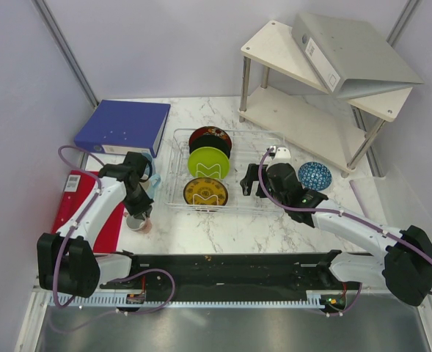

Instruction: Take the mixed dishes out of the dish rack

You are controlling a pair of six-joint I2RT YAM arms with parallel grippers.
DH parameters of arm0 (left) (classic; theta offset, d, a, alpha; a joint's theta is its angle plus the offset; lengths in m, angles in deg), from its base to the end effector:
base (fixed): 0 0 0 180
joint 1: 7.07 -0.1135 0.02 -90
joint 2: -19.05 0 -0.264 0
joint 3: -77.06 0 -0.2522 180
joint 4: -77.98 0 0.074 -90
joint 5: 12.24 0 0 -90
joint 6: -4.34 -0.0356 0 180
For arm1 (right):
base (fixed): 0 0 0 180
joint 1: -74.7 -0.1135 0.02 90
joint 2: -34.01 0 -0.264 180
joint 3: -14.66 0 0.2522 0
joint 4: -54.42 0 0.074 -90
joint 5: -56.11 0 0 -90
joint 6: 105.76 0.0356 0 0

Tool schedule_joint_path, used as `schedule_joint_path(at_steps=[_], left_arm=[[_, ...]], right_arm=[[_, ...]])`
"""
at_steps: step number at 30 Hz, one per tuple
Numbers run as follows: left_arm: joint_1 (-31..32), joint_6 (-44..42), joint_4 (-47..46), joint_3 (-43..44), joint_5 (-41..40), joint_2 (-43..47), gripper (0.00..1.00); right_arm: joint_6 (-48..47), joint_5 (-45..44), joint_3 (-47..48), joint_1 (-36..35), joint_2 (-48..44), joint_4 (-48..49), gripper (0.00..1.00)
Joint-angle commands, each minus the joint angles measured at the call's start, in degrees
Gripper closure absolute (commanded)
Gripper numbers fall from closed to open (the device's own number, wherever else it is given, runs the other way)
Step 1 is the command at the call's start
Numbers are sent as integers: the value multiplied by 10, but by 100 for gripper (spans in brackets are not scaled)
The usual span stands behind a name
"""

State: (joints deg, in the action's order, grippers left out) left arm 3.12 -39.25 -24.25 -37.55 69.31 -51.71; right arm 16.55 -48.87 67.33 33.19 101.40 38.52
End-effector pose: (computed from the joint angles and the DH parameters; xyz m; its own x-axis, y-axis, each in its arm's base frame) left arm 0.1950 -0.0297 0.2307 -0.7880 -0.5863 -0.1880 -0.5990 0.8006 0.0141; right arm 0.1976 0.1626 0.2379 -0.5755 0.1801 -0.7977 -0.1965 0.9164 0.3487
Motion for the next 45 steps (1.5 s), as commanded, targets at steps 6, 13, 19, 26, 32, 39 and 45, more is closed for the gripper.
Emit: schedule_joint_path(at_steps=[6, 13, 19, 26, 32, 39, 45], left_arm=[[-3, -24, 28, 43, -27, 11, 76], [-3, -27, 45, 70, -34, 18, 76], [-2, -30, 68, 96, -38, 27, 77], [3, -55, 96, 227, -18, 69, 78], [28, -119, -59, 258, 96, 153, 73], [103, -146, -157, 212, 155, 145, 40], [248, -133, -194, 181, 44, 112, 1]], right_arm=[[3, 2, -6, -1, 1, 17, 2], [4, 6, -5, -1, 2, 17, 2], [3, 6, -6, -1, -1, 17, 2], [-2, 11, 3, -1, -2, 17, 2], [-15, 23, 10, -1, -22, 34, 4], [-56, 52, 40, -1, -24, 30, 4], [-88, 50, 70, -8, -30, 22, 5]])
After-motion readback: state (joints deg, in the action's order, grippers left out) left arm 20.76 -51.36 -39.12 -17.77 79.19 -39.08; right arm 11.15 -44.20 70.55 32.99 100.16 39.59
